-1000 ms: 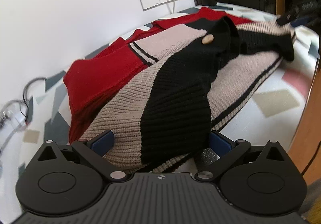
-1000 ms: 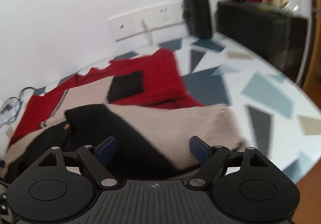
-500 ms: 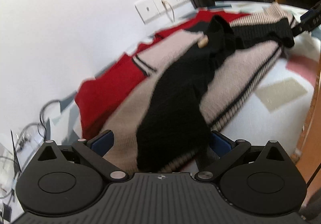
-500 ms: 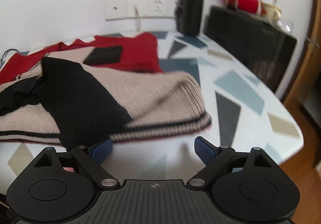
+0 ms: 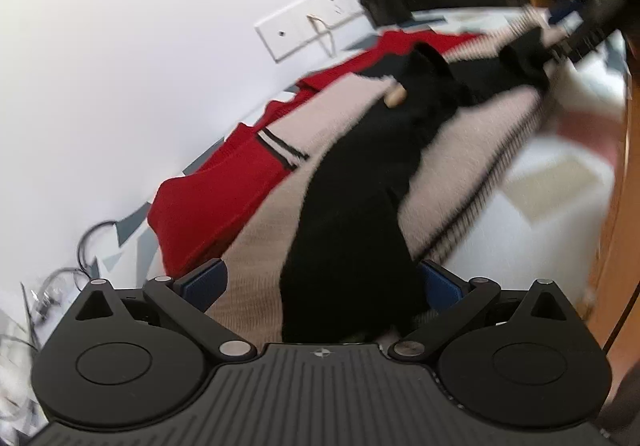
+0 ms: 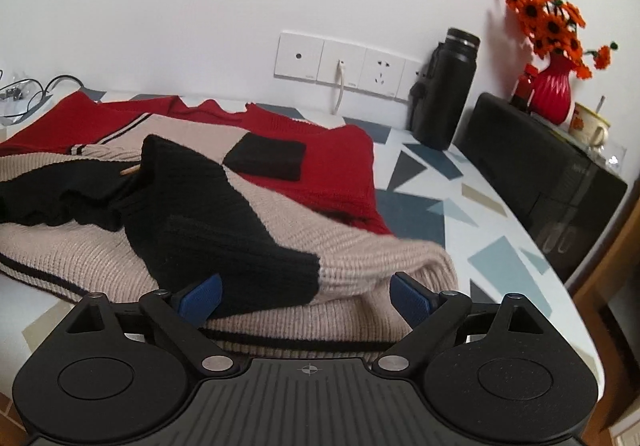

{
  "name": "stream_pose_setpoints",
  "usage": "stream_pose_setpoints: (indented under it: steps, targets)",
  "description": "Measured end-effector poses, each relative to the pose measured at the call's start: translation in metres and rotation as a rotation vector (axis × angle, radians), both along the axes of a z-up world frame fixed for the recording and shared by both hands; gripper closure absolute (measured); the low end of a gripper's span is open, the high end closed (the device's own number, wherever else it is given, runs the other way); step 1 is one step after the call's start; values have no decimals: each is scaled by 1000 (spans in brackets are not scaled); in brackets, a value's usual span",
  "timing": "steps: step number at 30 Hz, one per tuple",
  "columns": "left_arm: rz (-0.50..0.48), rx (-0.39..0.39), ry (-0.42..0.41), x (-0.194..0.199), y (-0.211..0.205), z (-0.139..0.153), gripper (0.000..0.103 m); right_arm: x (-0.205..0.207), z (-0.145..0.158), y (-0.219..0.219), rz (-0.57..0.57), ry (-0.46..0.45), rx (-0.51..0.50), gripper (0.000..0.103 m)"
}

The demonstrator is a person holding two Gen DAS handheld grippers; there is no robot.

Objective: Fold clothes

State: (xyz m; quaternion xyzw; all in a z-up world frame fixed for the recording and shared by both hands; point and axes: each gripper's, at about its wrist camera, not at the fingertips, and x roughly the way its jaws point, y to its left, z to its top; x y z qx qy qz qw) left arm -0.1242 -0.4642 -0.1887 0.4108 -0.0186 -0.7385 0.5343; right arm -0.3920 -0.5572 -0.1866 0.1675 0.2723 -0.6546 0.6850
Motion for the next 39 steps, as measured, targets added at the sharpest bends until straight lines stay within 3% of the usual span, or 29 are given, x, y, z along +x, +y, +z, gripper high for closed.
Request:
stream_pose_setpoints:
  steps: [4,10,13,14,22,29,34,38,39]
  targets:
    - [10,-22,-87,3,2,-10,1,0,-6,-3,-39,-44,13,14]
    - [76,-137,-63,8,-18,5,0,4,2,-24,-91,-124,-19,14]
    - [152,-141,-34,13,-39,8,0,2,2,-35,-85,-185,17,32]
    - [164,-130,-27,16,-44,8,0,2,2,-36,-91,-194,25,32]
    - [80,-102,-173,31,-39,-11,0,7,-4,-31,-138,-140,25,16]
    - [115,-101,-168,41,-54,-11,0,14,-8,-26,-168,-162,41,15]
    - [43,-118,-145,27,-63,-10,0,25,-4,-27,-146,-180,50,15]
    - [-8,-117,-112,15,-69,-11,0,24,1,-33,-165,-277,76,7]
    - [-20,-100,-75,16,-71,-8,9,21,2,-34,-176,-319,79,5]
